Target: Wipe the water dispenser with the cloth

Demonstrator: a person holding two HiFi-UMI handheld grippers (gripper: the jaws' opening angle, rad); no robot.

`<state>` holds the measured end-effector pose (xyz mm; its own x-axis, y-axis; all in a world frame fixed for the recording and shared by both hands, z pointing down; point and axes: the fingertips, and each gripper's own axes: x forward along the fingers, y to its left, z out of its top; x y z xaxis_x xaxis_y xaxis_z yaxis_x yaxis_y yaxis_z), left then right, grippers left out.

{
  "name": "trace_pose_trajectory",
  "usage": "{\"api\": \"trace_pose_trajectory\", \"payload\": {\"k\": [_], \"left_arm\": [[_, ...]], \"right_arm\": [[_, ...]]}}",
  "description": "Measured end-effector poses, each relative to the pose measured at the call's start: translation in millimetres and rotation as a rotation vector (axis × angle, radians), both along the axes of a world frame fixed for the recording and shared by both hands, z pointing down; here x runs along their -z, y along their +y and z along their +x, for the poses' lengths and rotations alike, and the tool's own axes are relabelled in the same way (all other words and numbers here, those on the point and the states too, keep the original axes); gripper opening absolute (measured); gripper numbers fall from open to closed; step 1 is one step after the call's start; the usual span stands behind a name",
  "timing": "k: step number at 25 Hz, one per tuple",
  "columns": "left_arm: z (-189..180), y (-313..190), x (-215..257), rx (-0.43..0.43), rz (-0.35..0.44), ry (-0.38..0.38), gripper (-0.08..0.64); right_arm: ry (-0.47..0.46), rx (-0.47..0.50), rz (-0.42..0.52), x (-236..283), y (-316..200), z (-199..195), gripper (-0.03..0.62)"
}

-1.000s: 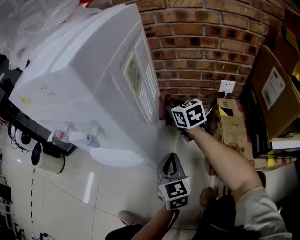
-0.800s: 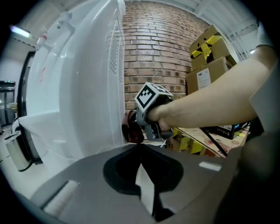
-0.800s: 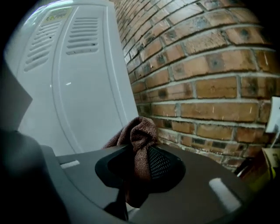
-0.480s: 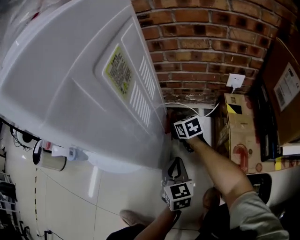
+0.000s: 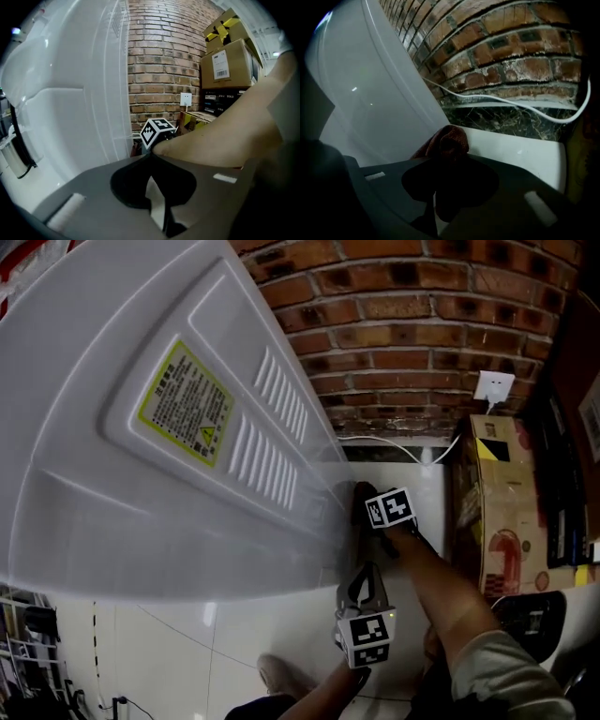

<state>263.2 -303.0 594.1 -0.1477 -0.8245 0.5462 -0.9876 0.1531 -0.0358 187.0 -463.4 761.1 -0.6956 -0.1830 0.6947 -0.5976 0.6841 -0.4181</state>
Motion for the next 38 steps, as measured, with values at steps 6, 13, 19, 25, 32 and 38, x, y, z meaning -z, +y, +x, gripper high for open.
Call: {"api": "trace_pose_trajectory", "payload": {"k": [6,13,19,25,32,38], "left_arm": [[11,-13,-6,-0.016,0.011,0.058,0.000],[12,-15,9,-0.026,0.051,0.071,0.000],[8,-3,25,-0.027,0.079,0.059,0.000],[25,14,67,-0.100,0.151,0.046,0.000],[34,61,114,-0.221,0.193,-0.023,0.000],[-1,109,180,-0.274,0.200,-0.130,0.000]], "right_arm": [[0.041,0.003,-0.023,-28,-3,7,0.087],[0.084,0.006,-0.033,-48,6,9,0.087],[0.074,-0.070,0.093,-12,-1,35,0.087],[0.002,-0.125,0.229,71,11,59,0.087],[-0.056,-0.117,0.304,161,73,82,0.087],[-0.013,-0.083,0.374,214,142,94,0.087]]}}
